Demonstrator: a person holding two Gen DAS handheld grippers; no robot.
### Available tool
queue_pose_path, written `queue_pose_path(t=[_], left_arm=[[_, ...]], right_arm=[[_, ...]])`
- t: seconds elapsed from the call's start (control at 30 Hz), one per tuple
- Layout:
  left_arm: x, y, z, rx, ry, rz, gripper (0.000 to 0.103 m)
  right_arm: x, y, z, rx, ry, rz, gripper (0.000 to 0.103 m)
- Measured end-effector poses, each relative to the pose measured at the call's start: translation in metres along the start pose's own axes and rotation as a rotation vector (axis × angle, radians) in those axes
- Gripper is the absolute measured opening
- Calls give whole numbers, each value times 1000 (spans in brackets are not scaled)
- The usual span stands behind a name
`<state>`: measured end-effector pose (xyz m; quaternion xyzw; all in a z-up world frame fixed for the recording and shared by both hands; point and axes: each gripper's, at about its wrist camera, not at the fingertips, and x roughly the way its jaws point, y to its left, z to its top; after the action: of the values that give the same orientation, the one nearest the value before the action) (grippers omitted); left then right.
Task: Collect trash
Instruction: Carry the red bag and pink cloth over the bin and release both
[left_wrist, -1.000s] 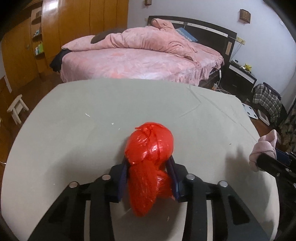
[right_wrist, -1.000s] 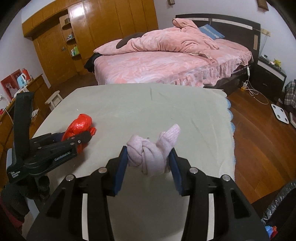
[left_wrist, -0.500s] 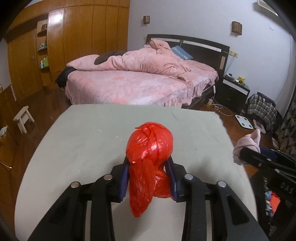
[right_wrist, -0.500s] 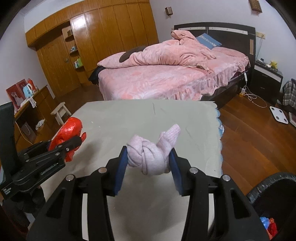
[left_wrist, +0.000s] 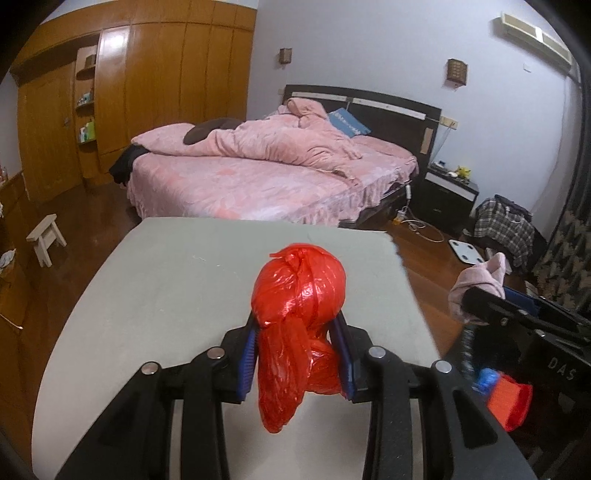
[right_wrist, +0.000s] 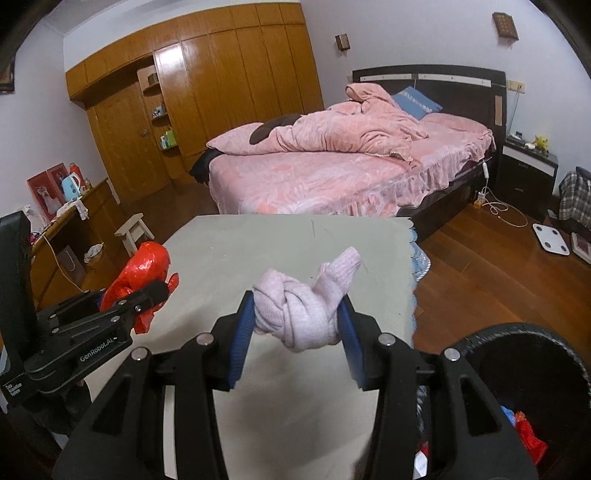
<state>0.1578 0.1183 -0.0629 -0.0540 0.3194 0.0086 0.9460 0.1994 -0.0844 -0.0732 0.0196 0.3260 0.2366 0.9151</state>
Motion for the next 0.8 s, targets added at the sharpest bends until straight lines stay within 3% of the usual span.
queue_pose_path(t=[0.4,0.8], left_arm=[[-61,-62,-7,78,-63,-64,36],[-87,-117,-17,146,-93,-147,36]], right_arm=[[-86,-13,-20,-1,-76,-40,43],[-150,-52,-42,34,-136,-131,43]])
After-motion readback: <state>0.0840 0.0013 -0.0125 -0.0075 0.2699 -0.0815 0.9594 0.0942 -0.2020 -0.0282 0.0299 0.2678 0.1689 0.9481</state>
